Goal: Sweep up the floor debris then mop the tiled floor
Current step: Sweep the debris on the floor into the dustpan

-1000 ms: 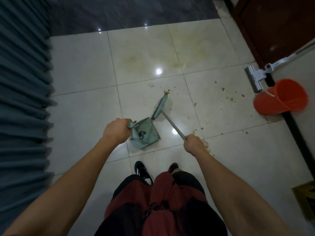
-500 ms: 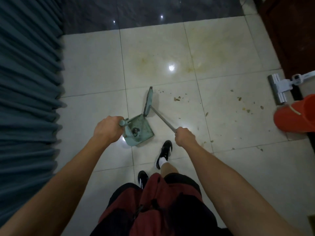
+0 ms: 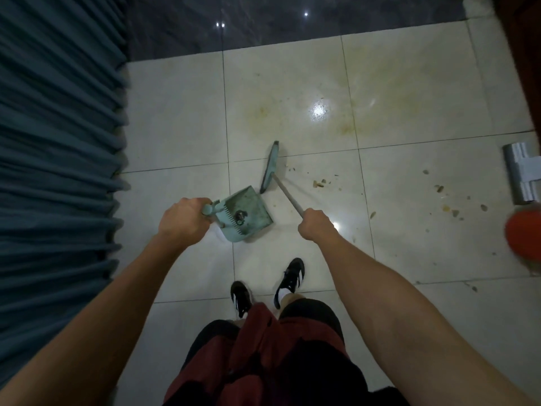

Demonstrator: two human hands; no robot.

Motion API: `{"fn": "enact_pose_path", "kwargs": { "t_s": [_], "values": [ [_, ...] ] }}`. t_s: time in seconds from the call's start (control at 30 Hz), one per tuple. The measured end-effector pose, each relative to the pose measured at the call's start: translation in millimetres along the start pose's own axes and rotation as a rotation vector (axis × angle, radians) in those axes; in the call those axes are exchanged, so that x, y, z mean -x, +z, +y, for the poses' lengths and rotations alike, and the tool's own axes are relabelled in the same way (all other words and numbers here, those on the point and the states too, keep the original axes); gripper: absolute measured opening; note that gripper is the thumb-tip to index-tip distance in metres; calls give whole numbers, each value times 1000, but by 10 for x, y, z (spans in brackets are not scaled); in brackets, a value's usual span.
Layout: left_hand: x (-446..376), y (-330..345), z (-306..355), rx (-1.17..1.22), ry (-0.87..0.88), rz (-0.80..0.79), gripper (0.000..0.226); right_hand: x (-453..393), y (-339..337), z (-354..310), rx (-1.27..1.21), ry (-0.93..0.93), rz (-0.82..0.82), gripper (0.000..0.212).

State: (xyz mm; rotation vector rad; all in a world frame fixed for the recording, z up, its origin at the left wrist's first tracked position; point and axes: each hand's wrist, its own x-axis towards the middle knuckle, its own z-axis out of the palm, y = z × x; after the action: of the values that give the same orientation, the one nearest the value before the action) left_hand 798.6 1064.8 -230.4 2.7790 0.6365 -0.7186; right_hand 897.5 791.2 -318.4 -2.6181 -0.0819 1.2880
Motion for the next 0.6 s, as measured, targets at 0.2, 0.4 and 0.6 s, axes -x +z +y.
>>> {"fn": "enact_pose_path", "kwargs": {
  "t_s": [0.2, 0.4, 0.6],
  "values": [
    [-170, -62, -101, -37, 43, -16, 6, 13, 37, -25, 38, 96, 9, 37],
    [-341, -139, -135, -92, 200, -42, 7, 363, 278, 21, -50, 251, 29, 37],
    [-367, -119, -133, -126, 361, -78, 6, 764, 759, 75, -148, 385, 25, 32]
  ]
}}
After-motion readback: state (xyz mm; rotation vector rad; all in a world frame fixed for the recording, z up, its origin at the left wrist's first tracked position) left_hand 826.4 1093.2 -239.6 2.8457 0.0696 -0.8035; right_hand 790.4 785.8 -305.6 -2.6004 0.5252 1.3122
